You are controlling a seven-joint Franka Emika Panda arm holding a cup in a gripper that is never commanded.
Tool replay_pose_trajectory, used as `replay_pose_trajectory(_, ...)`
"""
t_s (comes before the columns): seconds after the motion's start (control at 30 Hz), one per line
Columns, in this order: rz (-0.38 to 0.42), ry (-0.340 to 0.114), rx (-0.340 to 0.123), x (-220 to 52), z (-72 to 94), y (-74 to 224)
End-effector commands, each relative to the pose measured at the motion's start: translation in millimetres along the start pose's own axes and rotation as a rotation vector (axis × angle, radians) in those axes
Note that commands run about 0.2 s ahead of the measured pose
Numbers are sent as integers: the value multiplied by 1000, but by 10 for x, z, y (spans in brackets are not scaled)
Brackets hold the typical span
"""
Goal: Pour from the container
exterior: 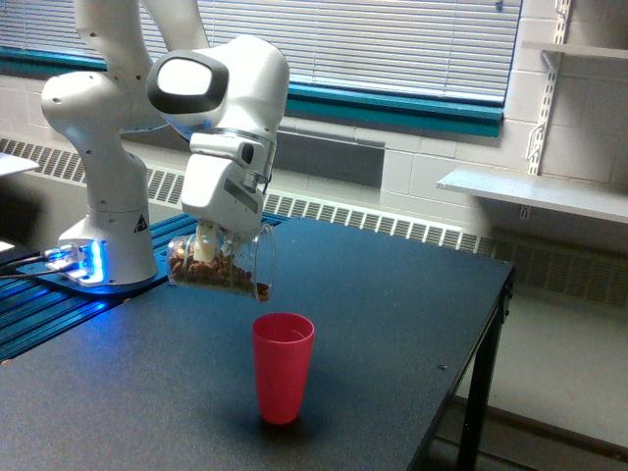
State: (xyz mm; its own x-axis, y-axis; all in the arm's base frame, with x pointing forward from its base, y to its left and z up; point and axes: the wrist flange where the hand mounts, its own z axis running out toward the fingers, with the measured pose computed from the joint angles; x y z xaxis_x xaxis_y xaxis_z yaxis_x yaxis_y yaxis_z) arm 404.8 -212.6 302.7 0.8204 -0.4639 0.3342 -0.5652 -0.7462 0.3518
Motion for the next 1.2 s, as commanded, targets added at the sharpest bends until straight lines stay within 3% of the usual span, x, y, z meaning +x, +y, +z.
replay_pose_trajectory(0.03,-4,8,-22,42,-30,-46)
replay_pose_trajectory(1.2,-56,7,-76,30,-45,-153)
